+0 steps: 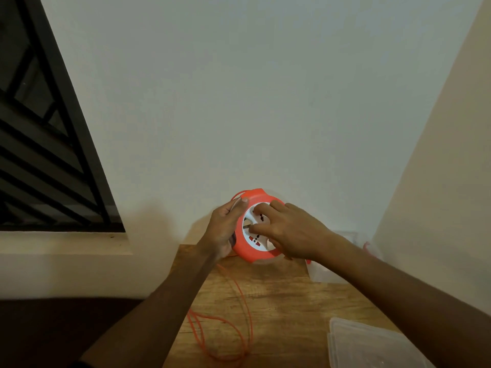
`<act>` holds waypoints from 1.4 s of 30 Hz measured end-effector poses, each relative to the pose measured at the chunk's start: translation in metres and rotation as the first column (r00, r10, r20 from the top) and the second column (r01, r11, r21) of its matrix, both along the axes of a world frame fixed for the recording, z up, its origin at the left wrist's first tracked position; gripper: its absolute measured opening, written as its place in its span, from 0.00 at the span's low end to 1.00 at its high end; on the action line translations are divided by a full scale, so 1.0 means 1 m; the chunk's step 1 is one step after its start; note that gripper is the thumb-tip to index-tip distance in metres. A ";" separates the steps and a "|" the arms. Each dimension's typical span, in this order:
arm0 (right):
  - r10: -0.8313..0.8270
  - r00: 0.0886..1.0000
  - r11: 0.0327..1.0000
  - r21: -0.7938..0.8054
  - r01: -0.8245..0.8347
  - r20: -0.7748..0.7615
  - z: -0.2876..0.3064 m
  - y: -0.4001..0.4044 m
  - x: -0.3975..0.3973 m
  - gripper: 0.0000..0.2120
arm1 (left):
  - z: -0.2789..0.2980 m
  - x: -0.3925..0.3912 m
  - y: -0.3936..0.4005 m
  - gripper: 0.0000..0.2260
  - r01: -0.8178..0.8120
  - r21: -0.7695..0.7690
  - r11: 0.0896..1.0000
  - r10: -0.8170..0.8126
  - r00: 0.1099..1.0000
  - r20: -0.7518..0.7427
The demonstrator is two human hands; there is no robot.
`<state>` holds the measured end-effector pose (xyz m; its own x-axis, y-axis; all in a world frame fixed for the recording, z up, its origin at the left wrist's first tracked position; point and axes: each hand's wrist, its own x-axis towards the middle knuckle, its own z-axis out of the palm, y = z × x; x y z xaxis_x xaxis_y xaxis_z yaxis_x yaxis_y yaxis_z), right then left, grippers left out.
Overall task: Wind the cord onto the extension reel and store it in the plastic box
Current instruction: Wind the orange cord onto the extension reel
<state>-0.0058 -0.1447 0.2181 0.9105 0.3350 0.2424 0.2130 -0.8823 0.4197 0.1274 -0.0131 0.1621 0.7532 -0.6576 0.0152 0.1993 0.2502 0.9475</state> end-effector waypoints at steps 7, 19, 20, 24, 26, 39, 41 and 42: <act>0.163 0.982 0.961 -0.212 -0.180 -0.094 -0.002 0.001 -0.001 0.20 | 0.005 0.001 0.004 0.15 0.105 0.008 0.994 -0.106 0.994 0.042; -0.054 0.985 0.985 -0.151 0.080 0.165 -0.001 0.021 0.007 0.20 | 0.000 0.003 0.000 0.15 0.134 0.023 0.991 -0.135 0.989 0.065; -0.117 0.978 0.987 -0.088 0.134 0.175 -0.002 0.022 0.009 0.23 | 0.001 0.002 0.000 0.14 0.109 0.022 0.994 -0.110 0.992 0.054; -0.350 0.884 0.920 0.292 0.262 0.309 -0.004 0.017 0.017 0.25 | 0.002 -0.001 -0.005 0.12 0.012 -0.039 0.999 -0.011 1.000 0.015; -0.550 0.798 0.764 0.536 0.360 0.248 -0.001 0.013 0.021 0.24 | 0.001 -0.007 -0.009 0.17 -0.063 -0.045 0.997 0.062 0.998 -0.017; -0.064 0.990 0.986 0.161 0.043 0.127 -0.004 0.004 -0.010 0.15 | 0.002 -0.002 -0.001 0.13 -0.074 -0.036 0.997 0.073 0.997 -0.030; 0.025 0.999 0.997 0.074 -0.027 0.032 -0.005 0.002 -0.011 0.17 | 0.005 -0.001 0.003 0.14 -0.017 -0.038 0.999 0.017 1.000 -0.008; 0.039 0.999 0.999 0.037 -0.039 -0.001 -0.005 0.002 -0.011 0.18 | 0.006 -0.002 0.004 0.13 0.012 -0.029 0.999 -0.011 1.000 0.015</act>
